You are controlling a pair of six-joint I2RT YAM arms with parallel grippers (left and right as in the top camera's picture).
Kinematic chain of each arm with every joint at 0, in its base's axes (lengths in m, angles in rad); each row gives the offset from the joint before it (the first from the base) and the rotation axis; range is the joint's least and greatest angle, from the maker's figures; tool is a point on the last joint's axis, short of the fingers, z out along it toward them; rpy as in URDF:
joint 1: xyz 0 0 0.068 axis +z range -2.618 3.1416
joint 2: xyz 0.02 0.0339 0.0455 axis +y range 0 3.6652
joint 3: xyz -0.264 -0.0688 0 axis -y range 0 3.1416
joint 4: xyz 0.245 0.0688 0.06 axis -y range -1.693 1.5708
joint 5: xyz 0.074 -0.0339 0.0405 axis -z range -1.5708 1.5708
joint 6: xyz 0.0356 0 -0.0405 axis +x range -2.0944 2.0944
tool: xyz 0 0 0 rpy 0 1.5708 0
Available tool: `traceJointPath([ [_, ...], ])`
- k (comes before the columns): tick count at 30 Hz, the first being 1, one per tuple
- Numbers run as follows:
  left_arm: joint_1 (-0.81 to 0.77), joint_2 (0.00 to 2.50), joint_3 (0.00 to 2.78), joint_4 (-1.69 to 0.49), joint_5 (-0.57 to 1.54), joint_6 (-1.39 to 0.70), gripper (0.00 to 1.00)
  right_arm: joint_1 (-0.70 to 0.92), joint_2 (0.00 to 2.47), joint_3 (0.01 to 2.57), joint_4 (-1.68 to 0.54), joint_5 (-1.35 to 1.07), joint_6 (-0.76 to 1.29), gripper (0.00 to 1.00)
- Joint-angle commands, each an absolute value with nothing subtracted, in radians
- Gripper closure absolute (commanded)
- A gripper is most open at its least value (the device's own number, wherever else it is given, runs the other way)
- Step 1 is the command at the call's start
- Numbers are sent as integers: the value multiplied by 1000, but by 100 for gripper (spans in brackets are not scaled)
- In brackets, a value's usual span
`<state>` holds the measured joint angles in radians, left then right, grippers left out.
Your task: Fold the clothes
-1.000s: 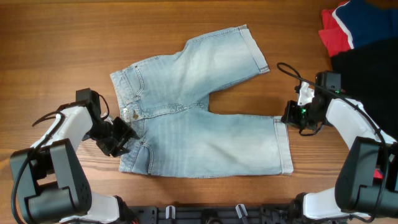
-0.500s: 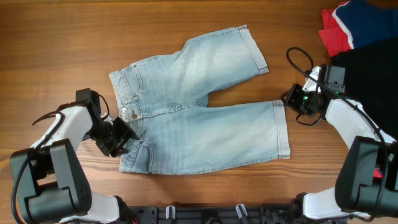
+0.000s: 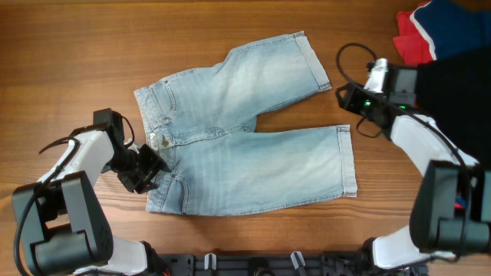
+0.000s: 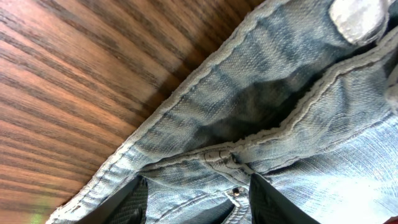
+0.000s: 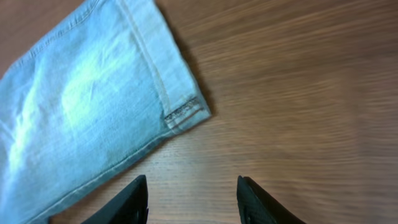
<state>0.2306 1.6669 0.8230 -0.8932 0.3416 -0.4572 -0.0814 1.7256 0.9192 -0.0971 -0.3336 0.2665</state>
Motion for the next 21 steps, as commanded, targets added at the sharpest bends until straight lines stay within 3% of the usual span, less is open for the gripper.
traceJointPath([
  [1,252,1689,804,-863,158,-422,47,-40,1828,931,-20,-349,265,53],
  [16,252,1689,804,-864,158,-422,47,-9,2074,931,322,-341,477,50],
  [17,252,1689,804,-864,158,-422,48,-6,2074,931,326,-342,474,53],
  [20,252,1689,804,-864,158,-422,47,-3,2074,931,329,-338,475,90],
  [21,252,1689,804,-865,158,-422,48,-3,2074,931,329,-338,474,95],
])
